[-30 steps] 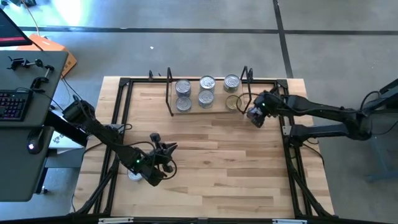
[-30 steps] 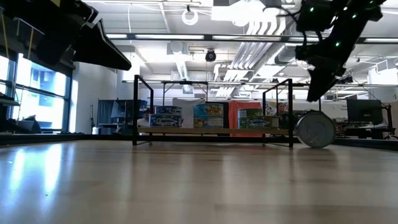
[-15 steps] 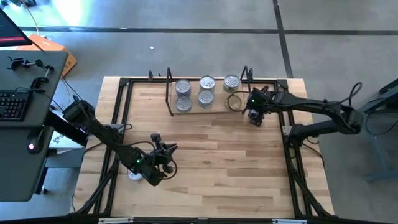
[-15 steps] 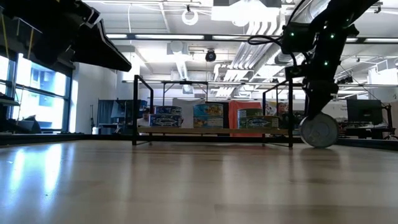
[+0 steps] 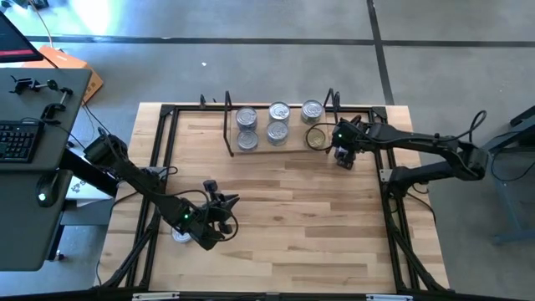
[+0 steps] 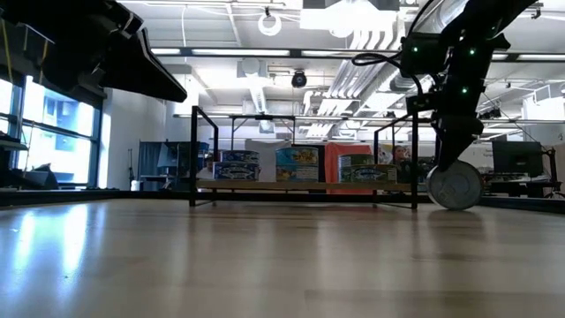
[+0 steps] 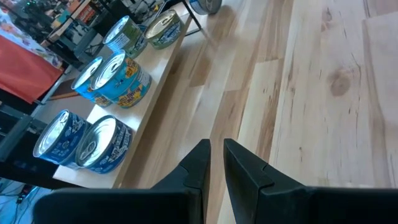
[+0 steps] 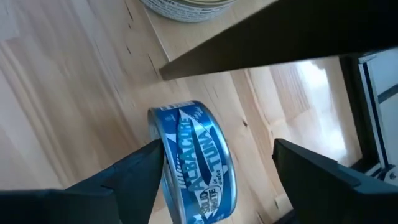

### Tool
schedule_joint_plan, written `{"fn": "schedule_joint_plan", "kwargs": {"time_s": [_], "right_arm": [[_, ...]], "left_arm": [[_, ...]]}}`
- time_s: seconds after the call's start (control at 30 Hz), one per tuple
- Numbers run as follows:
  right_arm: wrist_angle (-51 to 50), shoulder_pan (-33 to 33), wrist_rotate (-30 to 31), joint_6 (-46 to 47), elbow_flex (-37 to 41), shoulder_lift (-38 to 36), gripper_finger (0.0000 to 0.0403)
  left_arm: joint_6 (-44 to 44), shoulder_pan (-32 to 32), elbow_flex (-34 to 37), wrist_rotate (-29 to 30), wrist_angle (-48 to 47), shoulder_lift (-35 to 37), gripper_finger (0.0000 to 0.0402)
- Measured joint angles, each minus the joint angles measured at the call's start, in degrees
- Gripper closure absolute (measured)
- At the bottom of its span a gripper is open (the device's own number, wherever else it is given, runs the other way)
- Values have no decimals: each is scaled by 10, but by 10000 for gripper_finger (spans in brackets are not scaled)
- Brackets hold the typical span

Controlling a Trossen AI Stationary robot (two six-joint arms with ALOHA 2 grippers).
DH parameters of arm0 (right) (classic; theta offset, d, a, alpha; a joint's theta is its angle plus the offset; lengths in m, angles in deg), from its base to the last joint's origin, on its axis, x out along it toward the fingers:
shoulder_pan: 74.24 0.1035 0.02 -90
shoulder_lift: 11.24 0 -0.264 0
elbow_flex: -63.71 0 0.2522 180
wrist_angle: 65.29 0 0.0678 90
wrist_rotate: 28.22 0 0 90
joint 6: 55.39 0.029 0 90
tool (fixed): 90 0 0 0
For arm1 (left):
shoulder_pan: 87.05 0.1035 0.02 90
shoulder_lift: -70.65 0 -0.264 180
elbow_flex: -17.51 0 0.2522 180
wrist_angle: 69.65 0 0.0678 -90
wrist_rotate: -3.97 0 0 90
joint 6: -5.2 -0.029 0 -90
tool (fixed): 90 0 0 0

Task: Stack canned seafood by type on shelf
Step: Stack the blue tuna can on top of the blue tuna can on the shelf

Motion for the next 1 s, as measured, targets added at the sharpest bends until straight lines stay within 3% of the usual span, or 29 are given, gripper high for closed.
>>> {"fn": "schedule_joint_plan", "kwargs": {"time_s": [0.43, 0.57, 0.83, 1.0], "right_arm": [[-13, -14, -6, -30, 0, 0, 109], [-37, 6, -11, 24, -23, 2, 110], [-210, 44, -32, 117, -119, 3, 110], [-225, 49, 4, 179, -106, 2, 110]], "left_arm": [[0, 0, 0, -11, 0, 0, 367], [0, 0, 0, -16, 0, 0, 367], [-6, 0, 0, -15, 0, 0, 367], [-5, 0, 0, -15, 0, 0, 367]]}}
